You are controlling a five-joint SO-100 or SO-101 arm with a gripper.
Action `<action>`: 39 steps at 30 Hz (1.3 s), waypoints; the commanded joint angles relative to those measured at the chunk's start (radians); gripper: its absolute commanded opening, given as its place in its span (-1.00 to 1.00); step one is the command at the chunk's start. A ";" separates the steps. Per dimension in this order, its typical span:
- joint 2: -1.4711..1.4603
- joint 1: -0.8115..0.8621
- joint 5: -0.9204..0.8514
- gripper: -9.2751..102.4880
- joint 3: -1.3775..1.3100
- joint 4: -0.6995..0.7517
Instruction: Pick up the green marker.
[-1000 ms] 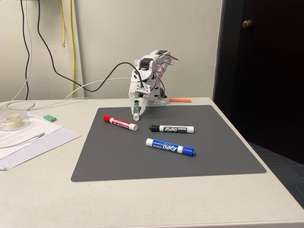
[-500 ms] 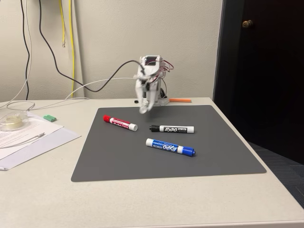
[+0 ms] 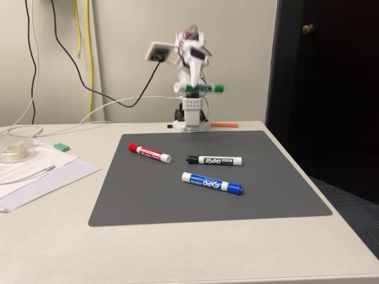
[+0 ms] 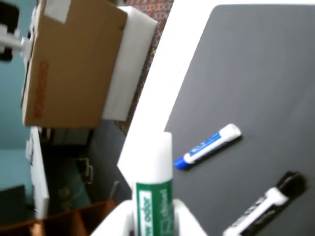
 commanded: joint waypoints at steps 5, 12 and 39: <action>-0.267 0.008 0.215 -0.83 -0.491 0.064; -0.179 0.009 0.371 -0.83 -0.376 0.015; 0.178 0.000 0.393 -0.83 0.008 -0.121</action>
